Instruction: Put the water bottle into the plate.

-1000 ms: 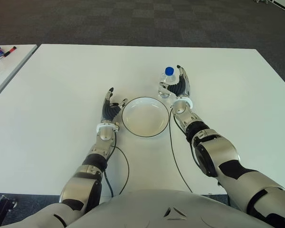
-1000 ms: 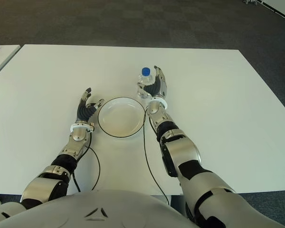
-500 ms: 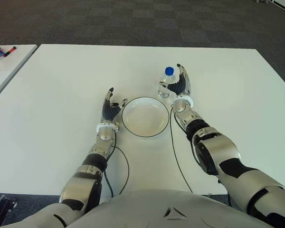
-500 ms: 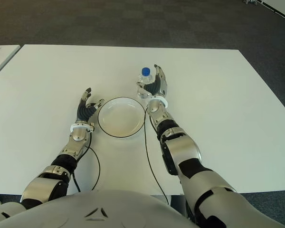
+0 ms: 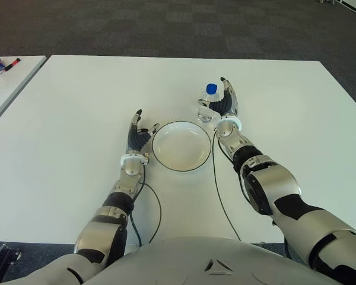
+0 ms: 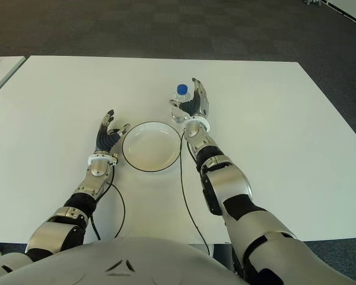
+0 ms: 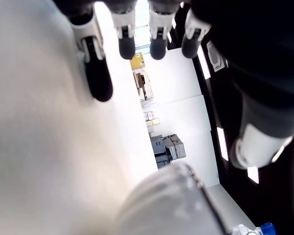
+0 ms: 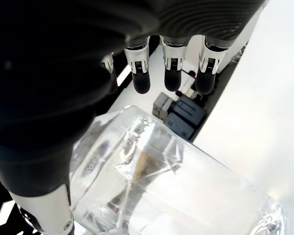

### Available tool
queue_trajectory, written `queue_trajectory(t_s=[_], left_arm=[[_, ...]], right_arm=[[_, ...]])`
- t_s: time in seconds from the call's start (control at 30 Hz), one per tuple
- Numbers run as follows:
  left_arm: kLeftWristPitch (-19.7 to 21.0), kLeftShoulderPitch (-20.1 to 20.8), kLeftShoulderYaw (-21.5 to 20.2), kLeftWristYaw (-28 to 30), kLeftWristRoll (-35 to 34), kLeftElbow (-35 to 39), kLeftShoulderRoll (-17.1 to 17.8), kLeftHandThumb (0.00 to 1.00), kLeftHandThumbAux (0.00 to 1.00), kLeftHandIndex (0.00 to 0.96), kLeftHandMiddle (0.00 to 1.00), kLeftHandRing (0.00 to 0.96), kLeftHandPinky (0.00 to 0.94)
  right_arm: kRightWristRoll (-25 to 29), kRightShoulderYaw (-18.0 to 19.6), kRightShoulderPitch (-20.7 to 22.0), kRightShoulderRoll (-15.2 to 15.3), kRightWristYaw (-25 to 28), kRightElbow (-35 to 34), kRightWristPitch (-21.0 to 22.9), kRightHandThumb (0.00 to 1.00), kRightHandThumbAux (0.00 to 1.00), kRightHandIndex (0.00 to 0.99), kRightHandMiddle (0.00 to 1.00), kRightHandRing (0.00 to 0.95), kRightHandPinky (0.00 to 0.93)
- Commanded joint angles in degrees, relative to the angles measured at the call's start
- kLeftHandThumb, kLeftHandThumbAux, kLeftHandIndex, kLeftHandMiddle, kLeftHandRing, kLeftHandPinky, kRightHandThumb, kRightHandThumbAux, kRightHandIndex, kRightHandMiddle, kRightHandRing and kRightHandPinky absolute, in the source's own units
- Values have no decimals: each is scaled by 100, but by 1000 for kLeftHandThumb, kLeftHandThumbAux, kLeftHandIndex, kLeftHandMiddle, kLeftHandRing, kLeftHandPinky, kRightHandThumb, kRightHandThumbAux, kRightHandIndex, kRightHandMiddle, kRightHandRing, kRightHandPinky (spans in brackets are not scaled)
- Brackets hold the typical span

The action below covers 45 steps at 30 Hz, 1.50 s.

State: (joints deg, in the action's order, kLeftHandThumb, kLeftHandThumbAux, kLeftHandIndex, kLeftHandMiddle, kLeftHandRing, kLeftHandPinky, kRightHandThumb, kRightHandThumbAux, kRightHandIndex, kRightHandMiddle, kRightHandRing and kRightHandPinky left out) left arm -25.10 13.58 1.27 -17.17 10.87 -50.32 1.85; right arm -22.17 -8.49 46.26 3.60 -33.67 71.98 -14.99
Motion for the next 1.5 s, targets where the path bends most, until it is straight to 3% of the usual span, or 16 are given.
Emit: queue_trajectory(t_s=[0.03, 0.33, 0.9, 1.5], left_arm=[[472, -440, 173, 120, 76, -442, -170, 204, 646, 0, 0, 0, 0], [508, -459, 179, 117, 77, -411, -180, 205, 649, 0, 0, 0, 0], [457, -488, 193, 93, 83, -384, -213, 221, 645, 0, 0, 0, 0], [418, -533, 273, -14, 83, -338, -245, 234, 626, 2, 0, 0, 0]], right_arm=[[1, -32, 71, 20, 47, 107, 50, 0, 752, 0, 0, 6, 74], [-40, -97, 81, 41, 131, 127, 108, 0, 756, 0, 4, 18, 88], [282, 123, 131, 44, 1092, 202, 81, 0, 778, 0, 9, 17, 76], [282, 135, 115, 60, 1485, 357, 118, 0, 824, 0, 14, 21, 81]])
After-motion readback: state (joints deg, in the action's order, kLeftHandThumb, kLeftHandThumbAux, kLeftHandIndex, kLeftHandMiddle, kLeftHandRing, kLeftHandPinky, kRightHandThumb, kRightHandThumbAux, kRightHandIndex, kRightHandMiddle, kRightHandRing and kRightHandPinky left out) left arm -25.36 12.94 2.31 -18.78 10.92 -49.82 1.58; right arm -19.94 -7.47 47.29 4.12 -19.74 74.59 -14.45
